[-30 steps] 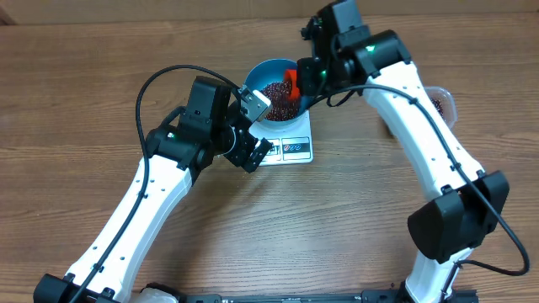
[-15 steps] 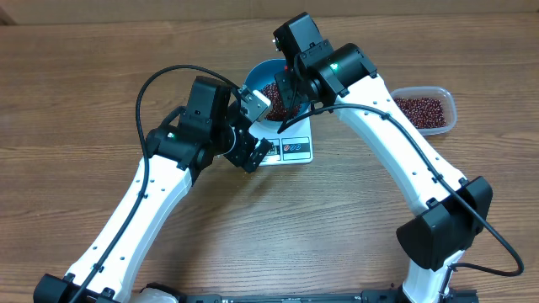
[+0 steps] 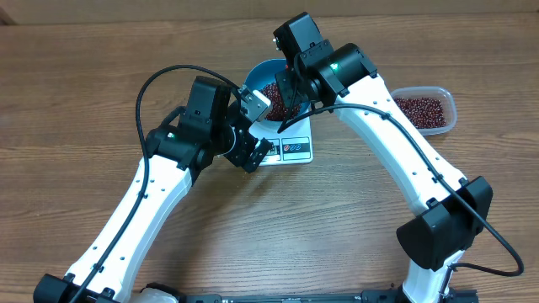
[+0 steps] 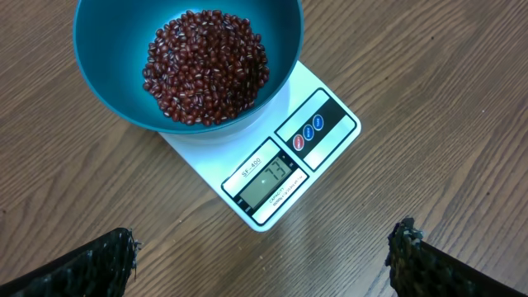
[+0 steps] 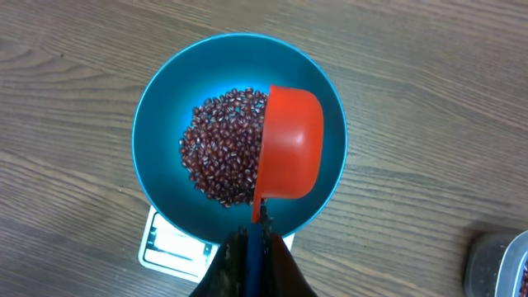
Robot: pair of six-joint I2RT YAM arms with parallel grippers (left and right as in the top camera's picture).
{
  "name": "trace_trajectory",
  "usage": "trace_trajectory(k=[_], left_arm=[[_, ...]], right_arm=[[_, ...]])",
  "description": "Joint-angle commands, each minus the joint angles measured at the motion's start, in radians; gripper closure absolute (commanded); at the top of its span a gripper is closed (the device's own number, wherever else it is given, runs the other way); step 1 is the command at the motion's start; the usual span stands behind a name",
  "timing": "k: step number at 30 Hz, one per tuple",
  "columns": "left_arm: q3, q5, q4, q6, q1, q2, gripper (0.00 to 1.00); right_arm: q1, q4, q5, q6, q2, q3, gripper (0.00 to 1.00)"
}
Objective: Scoop item into bowl and weigh 150g on scale
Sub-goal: 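Tip the scoop to pour beans into the teal bowl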
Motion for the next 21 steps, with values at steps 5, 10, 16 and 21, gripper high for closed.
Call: trace_trajectory(k=[5,10,16,21], left_arm=[[0.021,-0.006,0.003,0.004,0.000,0.000,0.01],[0.021,-0.006,0.003,0.004,0.000,0.000,0.00],[0.021,-0.006,0.003,0.004,0.000,0.000,0.00],[0.021,-0.006,0.003,0.004,0.000,0.000,0.01]], right_arm=[[0.006,-0.013,0.013,-0.051,-0.056,0.033,0.96],[0.016,-0.015,0.063,-0.055,-0.056,0.033,0.96],[0.016,-0.015,0.028,-0.050,-0.059,0.033,0.96],[-0.011,-0.017,-0.057,-0.047,-0.064,0.033,0.96]])
